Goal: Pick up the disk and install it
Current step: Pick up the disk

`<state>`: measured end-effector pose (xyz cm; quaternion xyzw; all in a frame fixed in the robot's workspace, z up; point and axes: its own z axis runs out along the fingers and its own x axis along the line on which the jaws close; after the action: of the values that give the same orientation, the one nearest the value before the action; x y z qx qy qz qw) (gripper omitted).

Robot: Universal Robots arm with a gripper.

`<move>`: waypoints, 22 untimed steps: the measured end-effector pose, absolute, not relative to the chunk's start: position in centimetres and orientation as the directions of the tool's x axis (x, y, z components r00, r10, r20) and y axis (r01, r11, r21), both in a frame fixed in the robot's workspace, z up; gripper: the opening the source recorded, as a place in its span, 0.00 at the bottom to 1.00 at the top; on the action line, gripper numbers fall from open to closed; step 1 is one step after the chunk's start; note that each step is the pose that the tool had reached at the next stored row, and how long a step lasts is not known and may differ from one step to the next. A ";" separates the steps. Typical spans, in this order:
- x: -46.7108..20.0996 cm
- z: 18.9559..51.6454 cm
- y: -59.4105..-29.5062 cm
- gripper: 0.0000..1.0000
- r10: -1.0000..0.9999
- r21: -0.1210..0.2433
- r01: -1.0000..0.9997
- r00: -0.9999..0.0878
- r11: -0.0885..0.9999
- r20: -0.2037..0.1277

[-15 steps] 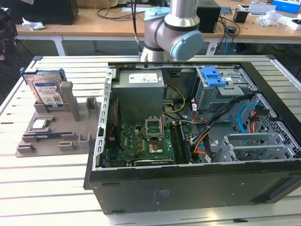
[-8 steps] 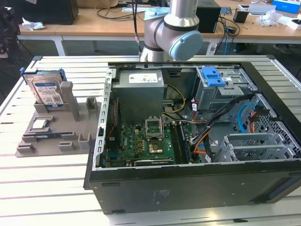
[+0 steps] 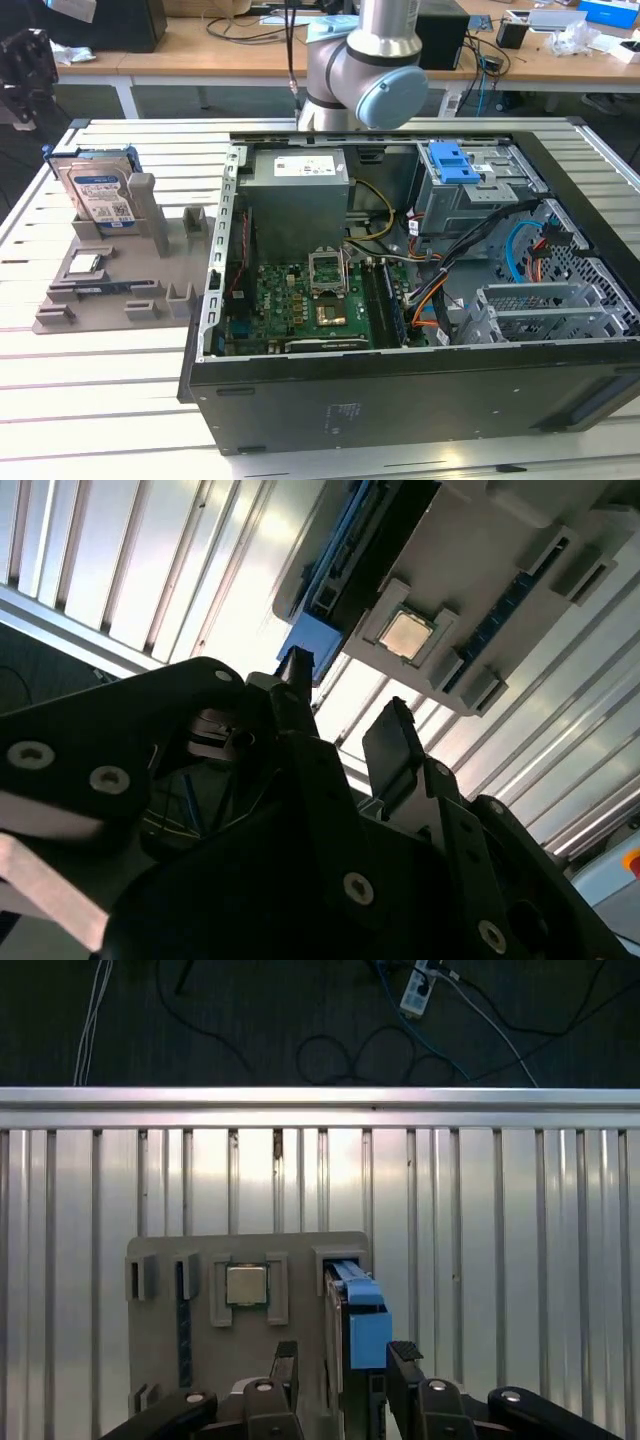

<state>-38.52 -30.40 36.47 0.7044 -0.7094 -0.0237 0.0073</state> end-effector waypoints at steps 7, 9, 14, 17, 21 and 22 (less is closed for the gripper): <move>-37.9 34.9 -29.6 0.48 -1.000 0.044 -0.999 -0.005 0.005 -0.018; -37.8 34.6 -29.6 0.48 -1.000 0.044 -0.999 -0.004 0.004 -0.017; -37.6 33.6 -29.5 0.48 -1.000 0.044 -0.999 0.000 0.000 -0.017; -37.6 33.0 -29.3 0.48 -1.000 0.044 -0.999 0.010 -0.011 -0.017; -37.6 32.1 -29.2 0.48 -1.000 0.044 -0.999 0.021 -0.022 -0.017; -37.6 31.9 -29.2 0.48 -1.000 0.044 -0.999 0.021 -0.022 -0.017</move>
<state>-37.64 -29.18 31.94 0.7146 -0.6992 -0.0215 0.0098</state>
